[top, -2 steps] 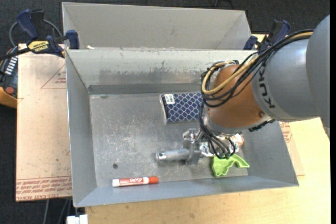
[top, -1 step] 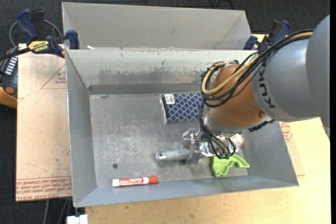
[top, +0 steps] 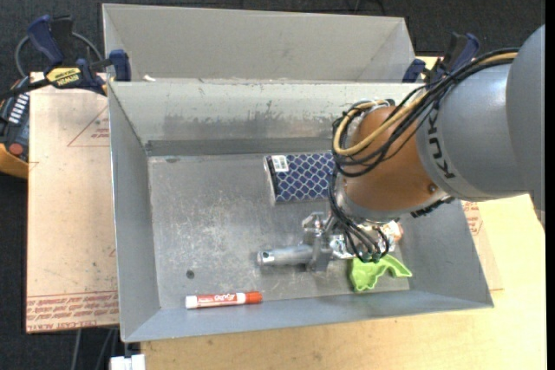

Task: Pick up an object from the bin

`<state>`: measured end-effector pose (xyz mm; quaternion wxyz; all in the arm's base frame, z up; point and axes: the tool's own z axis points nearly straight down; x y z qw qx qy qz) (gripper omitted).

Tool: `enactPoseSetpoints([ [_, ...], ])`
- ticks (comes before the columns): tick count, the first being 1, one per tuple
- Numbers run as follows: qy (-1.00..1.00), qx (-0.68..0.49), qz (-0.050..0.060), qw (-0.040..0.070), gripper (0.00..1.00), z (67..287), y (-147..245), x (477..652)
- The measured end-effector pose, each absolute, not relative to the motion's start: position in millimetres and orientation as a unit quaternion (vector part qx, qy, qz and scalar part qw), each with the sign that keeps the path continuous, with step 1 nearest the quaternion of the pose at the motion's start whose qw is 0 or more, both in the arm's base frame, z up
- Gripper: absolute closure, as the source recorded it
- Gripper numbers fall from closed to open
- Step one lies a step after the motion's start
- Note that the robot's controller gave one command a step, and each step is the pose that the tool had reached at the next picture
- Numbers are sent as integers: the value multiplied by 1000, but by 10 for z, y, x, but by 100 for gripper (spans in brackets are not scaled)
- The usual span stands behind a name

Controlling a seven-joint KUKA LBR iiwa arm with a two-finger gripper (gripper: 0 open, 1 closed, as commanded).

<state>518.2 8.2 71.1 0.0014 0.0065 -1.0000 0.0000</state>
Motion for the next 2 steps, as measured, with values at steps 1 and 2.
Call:
enactPoseSetpoints([
  [1,-1000,6,0,3,100,792,82,5171],
  [2,-1000,6,0,2,100,878,83,5175],
])
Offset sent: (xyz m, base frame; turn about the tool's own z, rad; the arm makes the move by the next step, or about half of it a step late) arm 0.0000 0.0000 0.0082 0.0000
